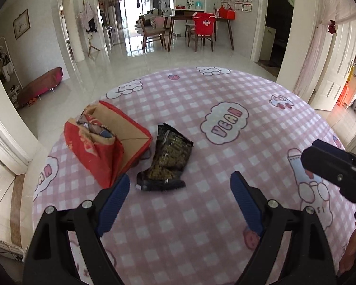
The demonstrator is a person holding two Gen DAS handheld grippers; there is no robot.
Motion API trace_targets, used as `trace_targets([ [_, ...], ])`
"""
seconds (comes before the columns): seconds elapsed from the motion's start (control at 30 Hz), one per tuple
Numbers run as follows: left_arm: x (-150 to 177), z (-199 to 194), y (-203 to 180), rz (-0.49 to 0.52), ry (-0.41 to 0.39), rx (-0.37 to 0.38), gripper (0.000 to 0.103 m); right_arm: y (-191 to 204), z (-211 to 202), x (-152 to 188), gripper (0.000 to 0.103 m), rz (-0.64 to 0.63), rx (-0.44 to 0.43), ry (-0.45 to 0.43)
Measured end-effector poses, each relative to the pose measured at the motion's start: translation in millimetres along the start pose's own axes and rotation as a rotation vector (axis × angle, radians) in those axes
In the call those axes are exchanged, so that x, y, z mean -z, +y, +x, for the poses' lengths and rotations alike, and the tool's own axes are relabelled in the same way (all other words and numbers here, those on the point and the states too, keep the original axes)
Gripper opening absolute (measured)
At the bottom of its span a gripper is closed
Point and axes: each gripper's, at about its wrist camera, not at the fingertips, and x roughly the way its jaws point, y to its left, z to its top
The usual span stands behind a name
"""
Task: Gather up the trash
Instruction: 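Return to the rug and grasp the black snack bag with the left tool, then grasp the red paper bag with the right tool while the left tool holds the black bag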
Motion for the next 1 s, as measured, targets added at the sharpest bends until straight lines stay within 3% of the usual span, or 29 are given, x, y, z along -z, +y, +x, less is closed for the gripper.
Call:
trace_targets([
  [0.1, -6, 14, 0, -0.001, 0.018, 0.018, 0.085, -2, 5, -3, 0.061, 0.009, 0.005, 0.004],
  [0.13, -7, 17, -1, 0.006, 0.021, 0.022, 0.08, -3, 7, -4, 0.061, 0.01, 0.011, 0.006],
  [0.23, -8, 28, -6, 0.025, 0.06, 0.03, 0.052, -5, 8, -9, 0.061, 0.012, 0.02, 0.007],
  [0.27, -8, 28, -7, 0.039, 0.056, 0.015, 0.048, -4, 9, -10, 0.061, 0.014, 0.02, 0.005],
  [0.3, -8, 28, -7, 0.04, 0.054, 0.017, 0.036, -3, 9, -12, 0.061, 0.015, 0.022, 0.002],
  [0.4, -8, 20, -1, -0.002, 0.041, 0.105, 0.033, 3, 9, -18, 0.061, 0.024, 0.013, -0.01],
  [0.53, -5, -9, 11, -0.055, -0.04, 0.162, 0.03, 24, 12, -24, 0.061, 0.0, -0.011, -0.013],
  [0.7, 5, -48, 59, -0.176, -0.128, 0.108, 0.025, 70, 29, -28, 0.061, -0.083, -0.057, 0.013],
  [0.83, 14, -54, 98, -0.249, -0.132, 0.066, 0.023, 106, 52, -26, 0.061, -0.158, -0.1, 0.042],
  [1.0, 28, -56, 120, -0.294, -0.132, 0.117, 0.021, 132, 81, -26, 0.061, -0.18, -0.132, 0.071],
])
